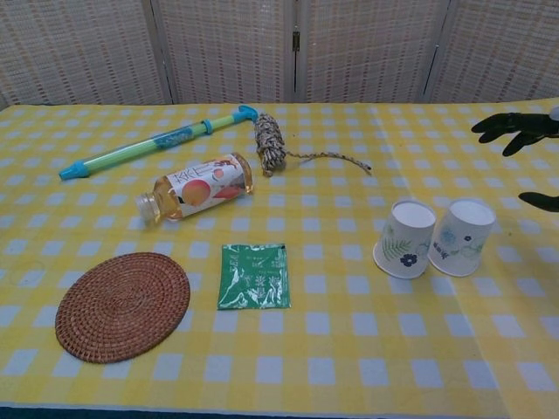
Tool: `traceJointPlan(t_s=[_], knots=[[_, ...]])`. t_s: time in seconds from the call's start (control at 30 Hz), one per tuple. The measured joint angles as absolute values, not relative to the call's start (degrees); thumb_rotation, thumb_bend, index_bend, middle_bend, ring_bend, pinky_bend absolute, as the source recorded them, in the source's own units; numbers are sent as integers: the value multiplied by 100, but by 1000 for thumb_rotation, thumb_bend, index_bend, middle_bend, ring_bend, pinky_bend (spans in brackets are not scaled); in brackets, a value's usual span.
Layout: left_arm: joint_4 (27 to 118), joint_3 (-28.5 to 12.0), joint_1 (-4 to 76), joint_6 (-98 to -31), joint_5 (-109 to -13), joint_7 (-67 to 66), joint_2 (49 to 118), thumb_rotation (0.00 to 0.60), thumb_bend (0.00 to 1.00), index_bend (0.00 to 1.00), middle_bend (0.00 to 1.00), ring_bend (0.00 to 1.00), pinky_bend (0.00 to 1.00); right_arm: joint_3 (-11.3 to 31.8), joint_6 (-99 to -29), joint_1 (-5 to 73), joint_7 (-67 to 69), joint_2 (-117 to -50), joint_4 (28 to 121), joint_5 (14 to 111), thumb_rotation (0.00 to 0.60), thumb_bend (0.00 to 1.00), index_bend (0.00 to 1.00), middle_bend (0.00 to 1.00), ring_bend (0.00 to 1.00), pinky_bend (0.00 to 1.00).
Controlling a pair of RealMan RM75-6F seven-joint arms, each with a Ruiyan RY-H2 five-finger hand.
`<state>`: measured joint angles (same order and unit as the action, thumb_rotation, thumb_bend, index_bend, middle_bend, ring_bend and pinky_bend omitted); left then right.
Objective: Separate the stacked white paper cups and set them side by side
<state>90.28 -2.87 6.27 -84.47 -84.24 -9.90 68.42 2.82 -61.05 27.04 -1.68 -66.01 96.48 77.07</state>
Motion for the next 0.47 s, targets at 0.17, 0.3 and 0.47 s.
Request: traceJointPlan(t_s=[0.17, 0.3, 0.47], knots=[[8921, -301, 634, -8617, -8616, -857, 6928, 600, 241, 90, 56, 60, 0, 233, -7065, 2232, -158, -6460, 9748, 8037, 600, 449, 87, 31, 127, 107], [8928, -326, 633, -8763, -8722, -949, 7016, 600, 241, 94, 56, 60, 0, 113, -7987, 1701, -97, -6425, 9718, 8462, 600, 449, 87, 10, 95, 69], [9012, -312, 634, -8861, -8881, -1150, 7075, 600, 241, 95, 56, 60, 0, -76, -8706, 1118, 82, -6459, 9569, 8923, 600, 449, 87, 11, 88, 59]])
